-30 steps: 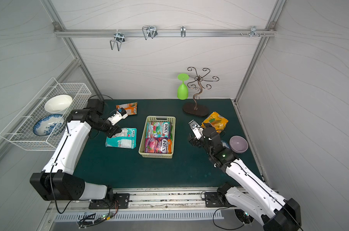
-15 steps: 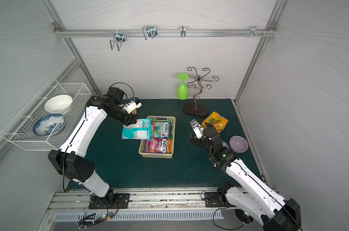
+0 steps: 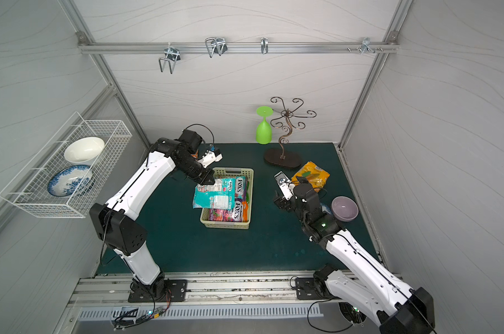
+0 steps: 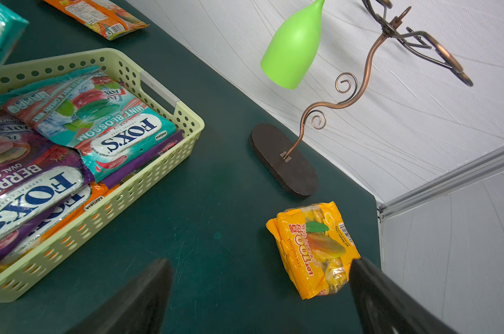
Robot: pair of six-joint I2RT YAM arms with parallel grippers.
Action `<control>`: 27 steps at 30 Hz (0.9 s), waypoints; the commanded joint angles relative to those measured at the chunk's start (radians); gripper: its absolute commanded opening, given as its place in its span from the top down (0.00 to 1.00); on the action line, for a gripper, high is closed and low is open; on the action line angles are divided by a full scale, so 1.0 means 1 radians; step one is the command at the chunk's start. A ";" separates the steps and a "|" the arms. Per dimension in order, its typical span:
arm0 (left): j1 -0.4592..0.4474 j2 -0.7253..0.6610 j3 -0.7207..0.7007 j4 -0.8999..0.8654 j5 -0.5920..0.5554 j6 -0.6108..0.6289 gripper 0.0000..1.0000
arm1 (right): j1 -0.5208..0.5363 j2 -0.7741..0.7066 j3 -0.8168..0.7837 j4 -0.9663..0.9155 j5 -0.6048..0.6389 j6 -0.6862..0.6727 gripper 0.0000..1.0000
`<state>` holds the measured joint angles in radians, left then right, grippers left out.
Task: Put the candies in the basket
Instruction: Place the candy in the basket.
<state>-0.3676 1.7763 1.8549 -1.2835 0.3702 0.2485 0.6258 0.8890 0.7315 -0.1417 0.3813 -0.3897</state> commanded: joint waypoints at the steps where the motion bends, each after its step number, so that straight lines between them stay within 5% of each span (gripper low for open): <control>1: -0.020 0.025 0.031 0.041 0.050 -0.028 1.00 | -0.008 -0.015 -0.016 0.031 0.012 -0.006 0.01; 22: -0.093 0.107 -0.221 0.207 0.047 -0.041 1.00 | -0.004 -0.017 -0.019 0.035 -0.007 -0.012 0.01; 27: -0.096 0.064 -0.289 0.235 -0.028 -0.032 1.00 | 0.004 -0.022 -0.014 0.030 -0.022 -0.011 0.01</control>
<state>-0.4568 1.8755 1.5913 -1.0458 0.3786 0.2192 0.6235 0.8845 0.7200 -0.1341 0.3733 -0.3923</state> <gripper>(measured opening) 0.040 0.988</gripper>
